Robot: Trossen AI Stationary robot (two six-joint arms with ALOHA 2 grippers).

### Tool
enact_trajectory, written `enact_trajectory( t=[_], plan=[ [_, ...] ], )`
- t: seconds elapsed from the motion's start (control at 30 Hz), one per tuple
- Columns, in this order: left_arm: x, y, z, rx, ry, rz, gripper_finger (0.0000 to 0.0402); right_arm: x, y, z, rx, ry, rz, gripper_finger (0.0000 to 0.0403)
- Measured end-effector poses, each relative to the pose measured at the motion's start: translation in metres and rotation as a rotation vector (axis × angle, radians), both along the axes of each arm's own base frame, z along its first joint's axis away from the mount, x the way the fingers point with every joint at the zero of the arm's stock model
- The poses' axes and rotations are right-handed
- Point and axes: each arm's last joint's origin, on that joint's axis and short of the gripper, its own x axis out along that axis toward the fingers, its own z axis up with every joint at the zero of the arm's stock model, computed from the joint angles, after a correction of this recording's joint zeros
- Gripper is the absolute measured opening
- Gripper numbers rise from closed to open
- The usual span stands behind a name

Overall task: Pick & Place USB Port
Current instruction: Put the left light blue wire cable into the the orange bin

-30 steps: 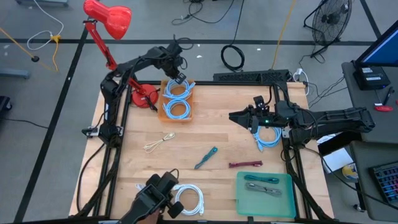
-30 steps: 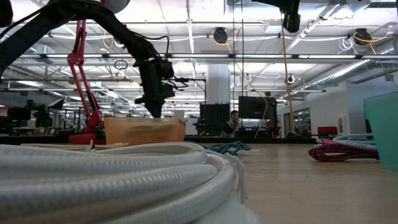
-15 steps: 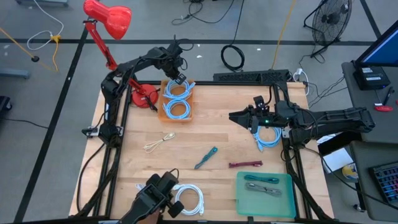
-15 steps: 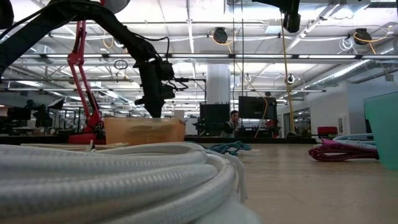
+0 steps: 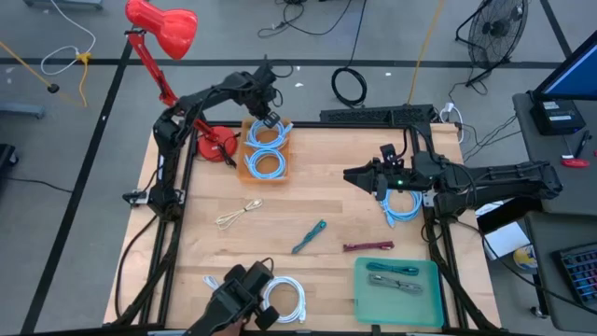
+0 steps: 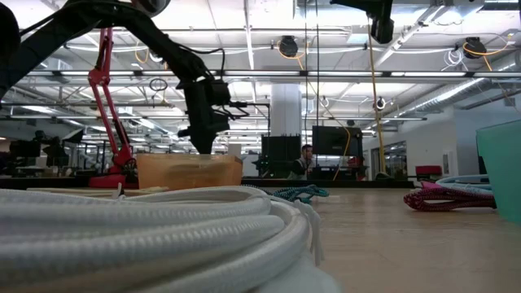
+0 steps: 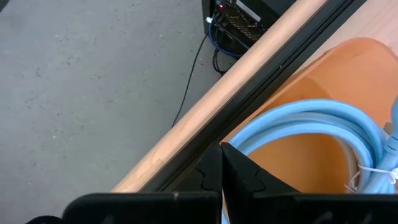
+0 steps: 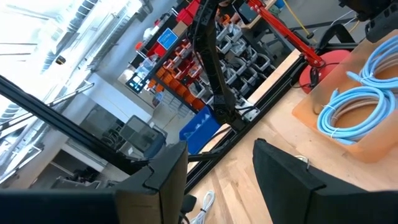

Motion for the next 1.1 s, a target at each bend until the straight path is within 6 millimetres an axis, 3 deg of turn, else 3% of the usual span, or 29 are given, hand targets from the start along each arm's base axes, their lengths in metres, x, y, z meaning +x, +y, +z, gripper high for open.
enact_trajectory(
  t=[0.9,1.03,1.1],
  plan=[
    [0.002,-0.01,-0.003,-0.069,0.024,-0.031,0.0,0.0,0.0,-0.001,-0.007,0.009,0.003,0.0171],
    [0.008,-0.021,-0.023,-0.168,0.06,-0.063,0.0,0.0,0.0,-0.001,-0.007,0.009,0.003,0.0171],
    [0.011,-0.024,-0.024,-0.164,0.061,-0.075,0.0,0.0,0.0,-0.001,-0.007,0.008,0.003,0.0171]
  ],
)
